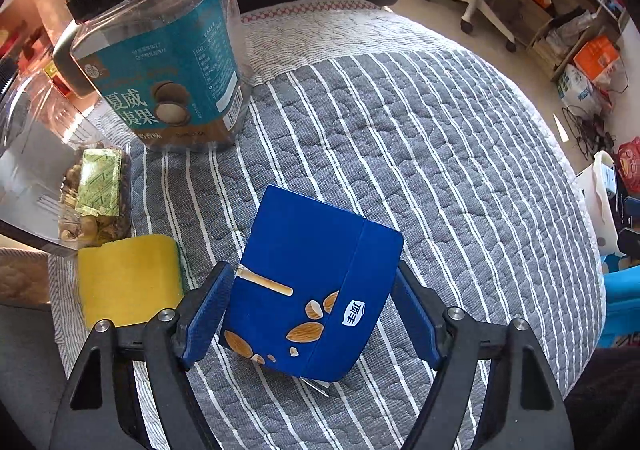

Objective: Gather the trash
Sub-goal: 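Grasp the yellow sponge with the right gripper while the left gripper holds the blue box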

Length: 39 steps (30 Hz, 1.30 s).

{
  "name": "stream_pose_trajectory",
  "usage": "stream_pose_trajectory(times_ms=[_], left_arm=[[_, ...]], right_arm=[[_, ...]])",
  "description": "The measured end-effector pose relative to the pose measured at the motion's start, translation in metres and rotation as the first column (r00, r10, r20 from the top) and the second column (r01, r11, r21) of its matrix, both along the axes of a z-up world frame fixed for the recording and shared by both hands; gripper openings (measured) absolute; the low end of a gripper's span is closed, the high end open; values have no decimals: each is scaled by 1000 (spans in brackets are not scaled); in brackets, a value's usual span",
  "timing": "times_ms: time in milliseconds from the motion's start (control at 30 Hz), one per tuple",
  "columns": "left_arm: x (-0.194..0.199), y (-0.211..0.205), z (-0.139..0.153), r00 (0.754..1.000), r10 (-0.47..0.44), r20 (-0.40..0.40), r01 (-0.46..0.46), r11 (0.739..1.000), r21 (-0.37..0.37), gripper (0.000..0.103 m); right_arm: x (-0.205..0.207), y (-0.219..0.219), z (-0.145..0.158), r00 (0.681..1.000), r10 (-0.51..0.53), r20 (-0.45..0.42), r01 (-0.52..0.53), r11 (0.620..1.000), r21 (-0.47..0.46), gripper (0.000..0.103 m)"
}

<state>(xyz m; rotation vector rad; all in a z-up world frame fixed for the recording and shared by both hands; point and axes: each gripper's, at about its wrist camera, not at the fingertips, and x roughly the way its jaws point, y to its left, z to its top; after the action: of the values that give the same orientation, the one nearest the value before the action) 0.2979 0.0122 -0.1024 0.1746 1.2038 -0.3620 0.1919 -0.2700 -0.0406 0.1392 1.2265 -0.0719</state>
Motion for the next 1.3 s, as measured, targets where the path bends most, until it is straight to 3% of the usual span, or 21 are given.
stream_pose_trajectory(times_ms=[267,400,567,667,767,900,1033,1200,1300], left_arm=[[-60,29,65,985,164,55,-154,976,-155,81],[-91,73,91,952,286,106,-275,955,-112,81],[-110,137,89,898,429,95,-419,901,-113,81],[-115,159,85,892,439,104,-434,898,-69,81],[-119,173,85,893,440,98,-437,898,-53,81],[-123,191,89,888,450,96,-446,893,-60,81],[-124,194,88,896,437,75,-434,899,-55,81],[-123,195,88,900,431,58,-429,902,-51,81],[-123,199,87,899,435,52,-433,900,-52,81]], right_arm=[[-1,26,6,1000,25,18,-25,999,27,102],[5,52,5,999,30,22,-31,998,56,102],[13,106,1,994,104,22,-106,990,88,102],[24,150,-1,982,185,45,-189,976,108,102],[39,198,-5,954,287,84,-295,949,107,102],[62,252,-20,897,425,123,-432,901,36,102],[83,284,-37,847,517,124,-522,853,7,100],[99,321,-49,751,651,115,-649,759,-60,100],[110,337,-60,715,693,91,-687,721,-92,97]])
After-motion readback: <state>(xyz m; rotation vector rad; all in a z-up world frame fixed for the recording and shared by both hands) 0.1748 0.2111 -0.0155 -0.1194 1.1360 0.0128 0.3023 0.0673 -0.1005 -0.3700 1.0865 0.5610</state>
